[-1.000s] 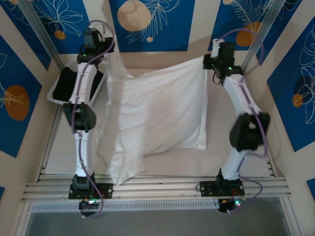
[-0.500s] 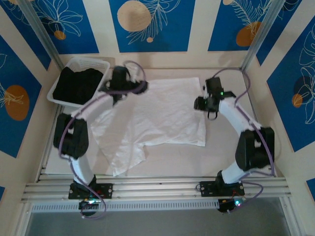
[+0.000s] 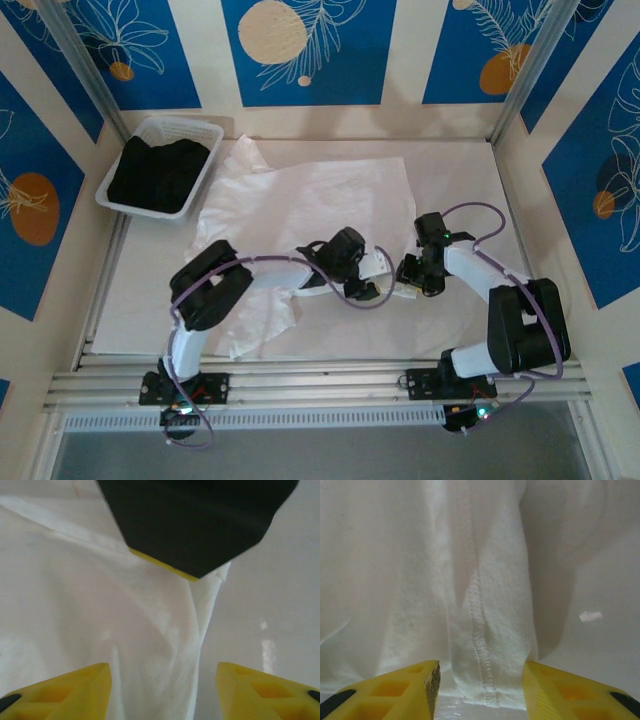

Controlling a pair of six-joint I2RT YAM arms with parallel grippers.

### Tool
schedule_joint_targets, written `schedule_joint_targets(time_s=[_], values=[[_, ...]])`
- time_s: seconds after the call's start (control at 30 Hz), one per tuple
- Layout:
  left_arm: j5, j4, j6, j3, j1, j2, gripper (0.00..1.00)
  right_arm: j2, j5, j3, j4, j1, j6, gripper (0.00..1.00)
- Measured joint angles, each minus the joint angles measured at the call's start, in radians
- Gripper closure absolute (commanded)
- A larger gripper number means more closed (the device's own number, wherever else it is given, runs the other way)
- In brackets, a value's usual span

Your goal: Fold the inside-out t-shirt

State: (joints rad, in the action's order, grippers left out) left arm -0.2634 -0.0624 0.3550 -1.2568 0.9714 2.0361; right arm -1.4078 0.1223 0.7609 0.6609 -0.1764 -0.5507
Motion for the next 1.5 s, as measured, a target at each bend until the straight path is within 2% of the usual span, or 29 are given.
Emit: schedule_joint_targets(time_s=[0.17,0.33,0.47,0.7,0.93,1.27,1.37,1.5], values=[[0.038,0.000,0.036,-0.010,0.014,0.043,0.71,-0.023,0.000,0.000,-0.006,0.001,0.001,0.64],[0.035,-0.069,0.021,0.031,0.013,0.041,0.92,-0.063,-0.016,0.007,-0.011,0.001,0.009,0.89],[0.028,-0.131,-0.015,0.081,0.013,0.021,0.99,-0.079,-0.036,0.026,-0.008,0.001,0.020,1.00],[-0.014,-0.146,-0.129,0.177,-0.014,-0.070,1.00,-0.047,-0.076,0.138,0.008,0.001,0.071,1.00],[-0.137,-0.211,-0.320,0.236,-0.106,-0.158,1.00,-0.041,-0.132,0.225,0.009,0.013,0.112,1.00],[-0.262,-0.336,-0.597,0.280,-0.247,-0.142,1.00,-0.288,-0.093,0.406,0.015,0.016,0.154,1.00],[-0.272,-0.356,-0.648,0.280,-0.267,-0.127,1.00,-0.309,-0.074,0.420,0.022,0.016,0.160,0.94],[-0.286,-0.360,-0.685,0.280,-0.276,-0.110,1.00,-0.283,-0.074,0.404,0.024,0.002,0.163,0.75]])
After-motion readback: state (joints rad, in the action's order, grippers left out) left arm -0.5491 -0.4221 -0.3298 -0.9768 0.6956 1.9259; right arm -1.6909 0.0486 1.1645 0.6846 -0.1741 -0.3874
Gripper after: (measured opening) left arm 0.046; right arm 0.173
